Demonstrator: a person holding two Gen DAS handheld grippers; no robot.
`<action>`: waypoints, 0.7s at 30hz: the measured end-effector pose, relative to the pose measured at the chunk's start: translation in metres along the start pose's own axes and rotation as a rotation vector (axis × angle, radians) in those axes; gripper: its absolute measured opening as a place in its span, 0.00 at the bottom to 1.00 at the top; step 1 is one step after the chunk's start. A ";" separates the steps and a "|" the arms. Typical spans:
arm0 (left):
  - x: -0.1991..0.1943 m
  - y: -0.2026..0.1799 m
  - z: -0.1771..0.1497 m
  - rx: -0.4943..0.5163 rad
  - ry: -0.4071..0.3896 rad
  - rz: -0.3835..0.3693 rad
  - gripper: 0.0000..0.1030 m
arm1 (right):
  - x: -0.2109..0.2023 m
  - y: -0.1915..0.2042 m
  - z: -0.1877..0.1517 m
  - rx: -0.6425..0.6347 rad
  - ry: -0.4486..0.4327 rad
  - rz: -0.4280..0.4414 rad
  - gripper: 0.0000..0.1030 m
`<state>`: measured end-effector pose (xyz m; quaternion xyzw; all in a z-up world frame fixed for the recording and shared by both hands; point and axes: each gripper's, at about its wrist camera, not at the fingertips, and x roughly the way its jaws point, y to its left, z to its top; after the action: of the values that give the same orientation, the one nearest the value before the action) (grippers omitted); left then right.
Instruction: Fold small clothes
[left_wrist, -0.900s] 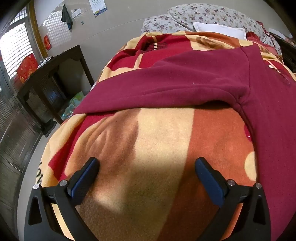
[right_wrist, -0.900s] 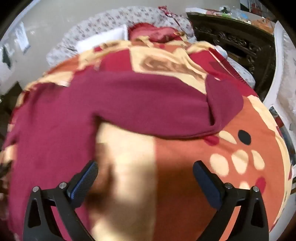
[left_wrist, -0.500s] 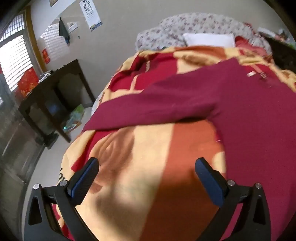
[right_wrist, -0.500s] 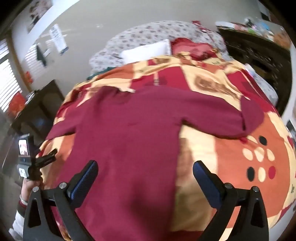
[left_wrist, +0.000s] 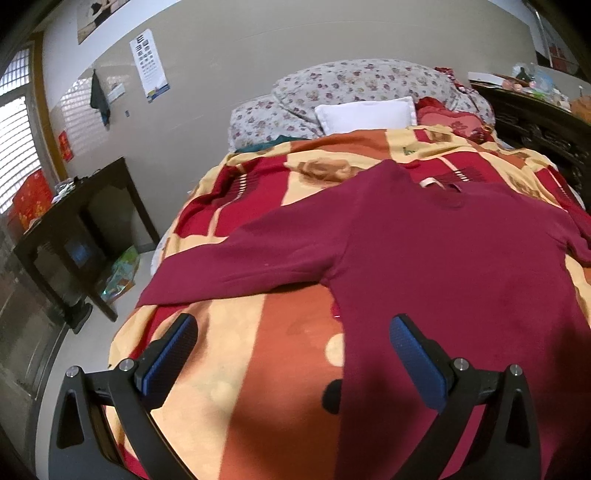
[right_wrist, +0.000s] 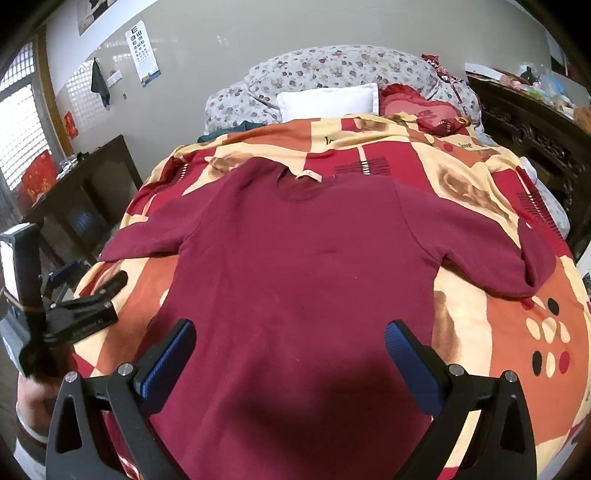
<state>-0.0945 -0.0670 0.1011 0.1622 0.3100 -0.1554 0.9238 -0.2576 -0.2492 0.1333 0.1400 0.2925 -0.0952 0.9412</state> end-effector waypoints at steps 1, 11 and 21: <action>0.000 -0.002 0.000 0.002 -0.001 -0.003 1.00 | -0.001 0.004 -0.003 -0.003 0.008 0.007 1.00; 0.001 -0.011 -0.002 0.015 -0.006 -0.026 1.00 | -0.082 0.000 0.022 -0.017 0.053 0.097 1.00; -0.005 -0.019 0.003 0.005 -0.011 -0.056 1.00 | -0.152 0.014 0.068 -0.056 0.043 0.089 1.00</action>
<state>-0.1040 -0.0844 0.1031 0.1552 0.3091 -0.1829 0.9203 -0.3418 -0.2430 0.2782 0.1283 0.3085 -0.0420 0.9416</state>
